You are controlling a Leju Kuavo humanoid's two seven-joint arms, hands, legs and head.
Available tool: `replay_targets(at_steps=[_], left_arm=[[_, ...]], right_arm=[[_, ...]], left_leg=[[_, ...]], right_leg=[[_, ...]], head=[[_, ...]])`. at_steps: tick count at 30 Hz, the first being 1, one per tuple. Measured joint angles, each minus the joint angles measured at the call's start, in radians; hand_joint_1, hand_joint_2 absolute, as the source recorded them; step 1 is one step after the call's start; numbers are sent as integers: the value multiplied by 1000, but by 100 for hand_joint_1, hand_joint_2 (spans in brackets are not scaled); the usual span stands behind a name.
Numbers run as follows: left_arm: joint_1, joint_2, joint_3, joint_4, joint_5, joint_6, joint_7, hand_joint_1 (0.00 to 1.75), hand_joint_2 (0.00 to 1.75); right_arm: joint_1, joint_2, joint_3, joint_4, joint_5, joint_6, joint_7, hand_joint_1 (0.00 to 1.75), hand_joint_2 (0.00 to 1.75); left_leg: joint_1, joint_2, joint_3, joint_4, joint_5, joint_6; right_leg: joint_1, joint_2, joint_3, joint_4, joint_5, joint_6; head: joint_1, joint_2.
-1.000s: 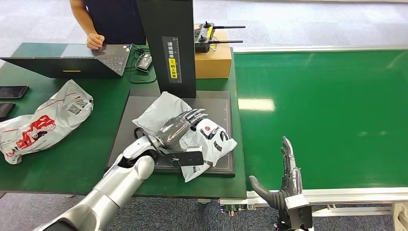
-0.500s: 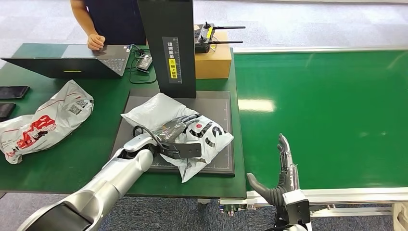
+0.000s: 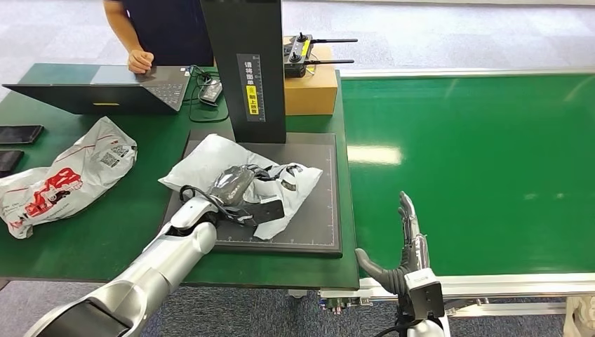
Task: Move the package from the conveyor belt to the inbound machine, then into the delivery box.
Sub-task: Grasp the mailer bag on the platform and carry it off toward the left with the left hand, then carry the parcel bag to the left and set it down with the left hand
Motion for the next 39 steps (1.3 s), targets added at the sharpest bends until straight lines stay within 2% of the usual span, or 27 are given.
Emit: replay_targets(at_steps=[6, 20, 23, 29, 33, 39], left_arm=[[20, 8, 38, -15, -30, 77, -6, 175, 175], [40, 19, 65, -35, -37, 98, -14, 175, 175], [60, 25, 80, -53, -59, 150, -23, 175, 175], [85, 51, 111, -115, -190, 327, -12, 175, 175], [92, 66, 139, -187, -261, 359, 1, 175, 175], [121, 106, 204, -315, -282, 386, 9, 175, 175]], right_arm=[[-18, 0, 1, 24, -4, 1, -5, 0, 175], [-29, 0, 2, 56, -7, 1, -10, 0, 175], [-37, 0, 3, 62, -18, 1, -13, 0, 175], [-65, 0, 4, 84, -42, -15, -13, 0, 175], [-75, -3, 15, 98, -75, -36, -14, 0, 175], [-89, -15, 43, 119, -104, -64, -14, 0, 175]], left_leg=[[0, 0, 0, 0, 0, 0], [0, 0, 0, 0, 0, 0], [0, 0, -1, 0, 0, 0], [0, 0, -2, 0, 0, 0], [0, 0, -3, 0, 0, 0], [0, 0, -4, 0, 0, 0]], right_leg=[[0, 0, 0, 0, 0, 0], [0, 0, 0, 0, 0, 0], [0, 0, -1, 0, 0, 0], [0, 0, -3, 0, 0, 0], [0, 0, -3, 0, 0, 0], [0, 0, -4, 0, 0, 0]], head=[[0, 0], [0, 0], [0, 0], [0, 0], [0, 0], [0, 0]])
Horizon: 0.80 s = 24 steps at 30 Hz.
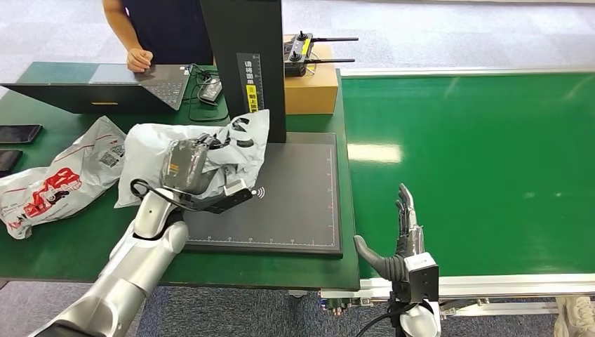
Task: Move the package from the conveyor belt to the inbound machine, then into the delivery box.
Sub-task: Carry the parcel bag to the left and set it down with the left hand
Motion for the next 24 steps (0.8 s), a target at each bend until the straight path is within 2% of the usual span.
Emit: replay_targets(at_steps=[9, 14, 20, 24], left_arm=[[80, 62, 197, -210, -87, 2, -21, 175, 175], [88, 118, 338, -250, -134, 2, -16, 175, 175], [33, 172, 558, -242, -112, 2, -93, 175, 175], [-39, 199, 677, -210, -140, 1, -68, 175, 175]], right_arm=[[-4, -13, 51, 25, -29, -29, 0, 0, 175], [-5, -18, 72, 39, -40, -32, 0, 0, 175], [-16, -25, 99, 68, -44, -66, 0, 0, 175], [-18, -27, 106, 80, -41, -89, 0, 0, 175]], left_leg=[[1, 0, -1, 0, 0, 0], [1, 1, -1, 0, 0, 0], [2, 1, -2, 0, 1, -1], [2, 1, -2, 0, 1, -1]], right_leg=[[0, 0, -1, 0, 0, 0], [1, 1, -2, 1, 0, -1], [2, 1, -3, 1, 0, -1], [2, 1, -3, 1, 0, -1]], head=[[0, 0], [0, 0], [0, 0], [0, 0]])
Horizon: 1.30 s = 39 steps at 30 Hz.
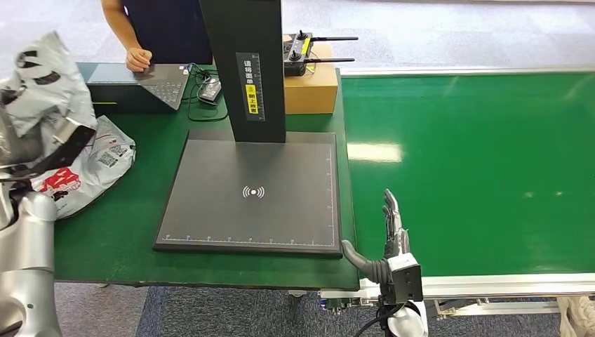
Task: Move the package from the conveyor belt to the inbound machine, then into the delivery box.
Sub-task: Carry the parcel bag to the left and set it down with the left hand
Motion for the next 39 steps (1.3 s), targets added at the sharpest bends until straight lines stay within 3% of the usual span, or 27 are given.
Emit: replay_targets(at_steps=[4, 11, 13, 15, 17, 23, 30, 34, 39], left_arm=[[-35, 22, 59, 41, -35, 0, 54, 175, 175], [-64, 49, 82, 137, -75, 0, 148, 175, 175], [-65, 52, 84, 156, -78, 0, 154, 154, 175], [-65, 53, 85, 172, -81, 0, 162, 69, 175], [-69, 53, 83, 192, -86, 0, 181, 1, 175], [-129, 64, -3, 339, -95, -6, 302, 0, 175], [-171, 64, -84, 427, -96, -18, 330, 0, 175], [-178, 63, -93, 445, -61, -14, 282, 0, 175], [-176, 47, -85, 447, 90, -1, 98, 0, 175]], right_arm=[[4, -3, 0, 3, 4, -9, 0, 0, 175], [17, -4, -7, -4, 27, 6, -1, 0, 175], [21, -4, -10, -7, 32, 9, -2, 0, 175], [27, -4, -15, -13, 45, 16, -2, 0, 175], [35, -4, -24, -23, 57, 25, -2, 0, 175], [61, -2, -49, -58, 84, 45, -3, 0, 175], [74, 0, -60, -75, 95, 71, -3, 0, 175], [74, 1, -60, -75, 92, 75, -3, 0, 175], [74, 1, -60, -75, 89, 63, -3, 0, 175]], left_leg=[[0, 0, 0, 0, 0, 0], [0, 0, 0, 0, 0, 0], [0, 0, 0, 0, 0, 0], [0, 0, 0, 0, 0, 0], [0, 0, 0, 1, 0, 0], [0, 0, -1, 1, 0, 0], [0, 1, -1, 1, 0, 0], [0, 1, 0, 1, 0, 0], [0, 1, 0, 1, 0, 0]], right_leg=[[0, 0, 0, 0, 0, 0], [0, 0, 0, 0, 0, 0], [0, 0, 0, 0, 0, 0], [0, 0, 0, 0, 0, 0], [0, 0, -1, 0, 0, 0], [0, 0, 0, 0, 0, 0], [0, 1, -1, 0, 1, -1], [0, 1, -1, 0, 0, -1], [0, 1, -1, 0, 1, -1]], head=[[0, 0], [0, 0], [0, 0], [0, 0], [0, 0], [0, 0], [0, 0], [0, 0], [0, 0]])
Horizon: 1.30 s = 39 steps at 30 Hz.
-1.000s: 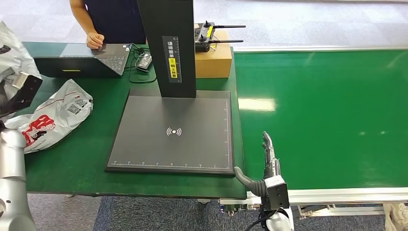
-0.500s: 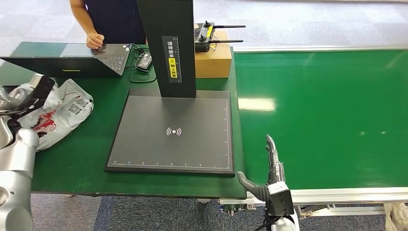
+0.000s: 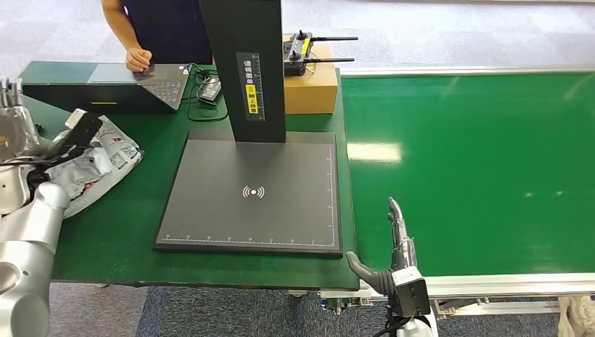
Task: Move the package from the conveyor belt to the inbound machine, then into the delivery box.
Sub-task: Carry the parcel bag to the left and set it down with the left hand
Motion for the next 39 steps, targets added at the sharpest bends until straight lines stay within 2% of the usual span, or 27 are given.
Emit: replay_targets(at_steps=[4, 8, 12, 18, 23, 28, 33, 39], left_arm=[[49, -37, -12, -70, 193, -25, -166, 0, 175], [143, -76, -78, -221, 425, -107, -257, 0, 175], [296, -108, -172, -443, 536, -143, -269, 0, 175], [585, -137, -334, -796, 453, -136, -219, 0, 175], [721, -142, -428, -961, 497, -177, -225, 0, 175], [818, -165, -492, -1053, 637, -272, -274, 0, 175], [864, -198, -527, -1066, 644, -266, -288, 0, 175], [907, -227, -520, -1051, 732, -283, -297, 0, 175]], right_arm=[[4, 2, 0, -2, 4, -5, 0, 0, 175], [1, 3, -1, -2, 27, -10, 0, 0, 175], [-15, 3, 0, 3, 46, -18, 0, 0, 175], [-39, 3, 3, 10, 68, -8, 2, 0, 175], [-65, 3, 14, 31, 70, 8, 2, 0, 175], [-112, 3, 51, 74, 48, 21, 2, 0, 175], [-155, 3, 93, 110, 7, 55, 2, 0, 175], [-170, 1, 145, 122, -40, 124, 2, 0, 175]], left_leg=[[-1, 0, 0, 0, 0, 0], [-1, 0, 0, 0, 0, 0], [-2, 1, 0, 0, -1, 0], [-2, 1, 0, -1, -3, 0], [-2, 1, 0, -1, -3, 0], [-1, 1, 1, -1, -3, 0], [-1, 1, 1, -1, -3, 0], [-1, 1, 1, -1, -3, 0]], right_leg=[[-1, 0, 0, 0, 0, 0], [-1, 0, 0, 0, 0, 0], [-2, 1, 0, 0, 0, 0], [-2, 2, 0, -1, -2, 1], [-1, 1, 0, -1, -2, 1], [-1, 1, 1, -1, -2, 1], [-1, 1, 1, -1, -2, 1], [-1, 1, 1, -1, -2, 1]], head=[[0, 0], [0, 0], [0, 0], [0, 0], [0, 0], [0, 0], [0, 0], [0, 0]])
